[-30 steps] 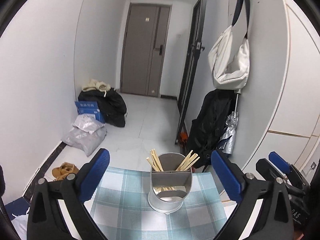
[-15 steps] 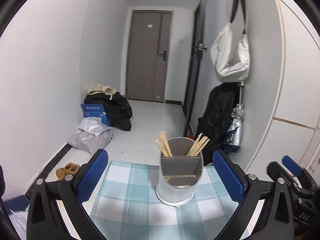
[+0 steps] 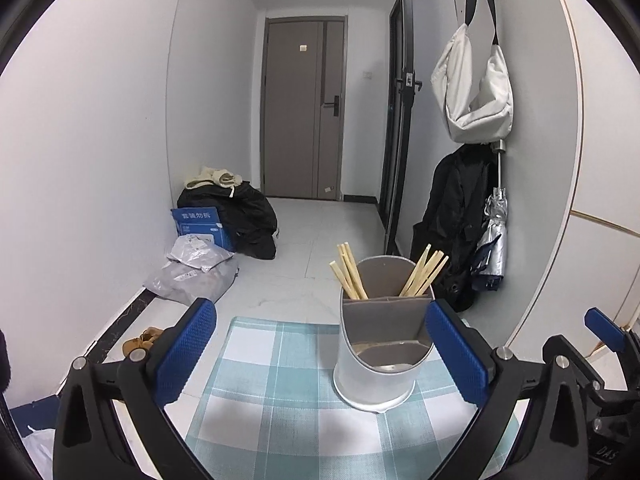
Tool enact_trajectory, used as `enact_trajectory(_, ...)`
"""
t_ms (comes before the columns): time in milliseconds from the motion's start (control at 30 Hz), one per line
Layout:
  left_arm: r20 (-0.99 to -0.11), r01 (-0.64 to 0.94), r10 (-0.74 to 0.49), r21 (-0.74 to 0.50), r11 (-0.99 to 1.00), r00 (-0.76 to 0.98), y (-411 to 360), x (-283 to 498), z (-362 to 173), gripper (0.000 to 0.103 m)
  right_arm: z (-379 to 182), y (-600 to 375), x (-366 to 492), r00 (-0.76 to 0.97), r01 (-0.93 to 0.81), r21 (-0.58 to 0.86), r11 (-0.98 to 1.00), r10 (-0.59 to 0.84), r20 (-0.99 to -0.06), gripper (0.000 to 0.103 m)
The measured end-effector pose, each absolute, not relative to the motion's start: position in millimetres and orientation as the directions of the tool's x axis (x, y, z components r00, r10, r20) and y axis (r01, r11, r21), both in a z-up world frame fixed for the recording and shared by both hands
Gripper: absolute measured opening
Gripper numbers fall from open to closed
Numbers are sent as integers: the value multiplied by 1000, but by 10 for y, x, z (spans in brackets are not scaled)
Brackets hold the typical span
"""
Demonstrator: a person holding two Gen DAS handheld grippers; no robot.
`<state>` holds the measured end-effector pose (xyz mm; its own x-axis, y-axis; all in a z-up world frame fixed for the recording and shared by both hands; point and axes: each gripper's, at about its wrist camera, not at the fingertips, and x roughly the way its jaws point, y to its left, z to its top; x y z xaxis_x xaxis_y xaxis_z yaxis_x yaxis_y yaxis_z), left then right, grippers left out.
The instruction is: Organize utensils
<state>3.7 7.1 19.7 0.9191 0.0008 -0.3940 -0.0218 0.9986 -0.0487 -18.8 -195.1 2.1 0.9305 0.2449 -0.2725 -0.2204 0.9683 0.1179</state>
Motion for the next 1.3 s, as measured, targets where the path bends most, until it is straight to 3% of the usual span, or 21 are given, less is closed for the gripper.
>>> enact_trajectory(433,-432,-4,-43,-108,994,901,137,55,164,102,-12,-1984,-155,927,-196,154,968,234,-292,102)
enact_trajectory(1300,-453,-36,-4,-80,996,892,114,9,135,102,-6,-2056,-187,938,-145,152,978,185,-295,102)
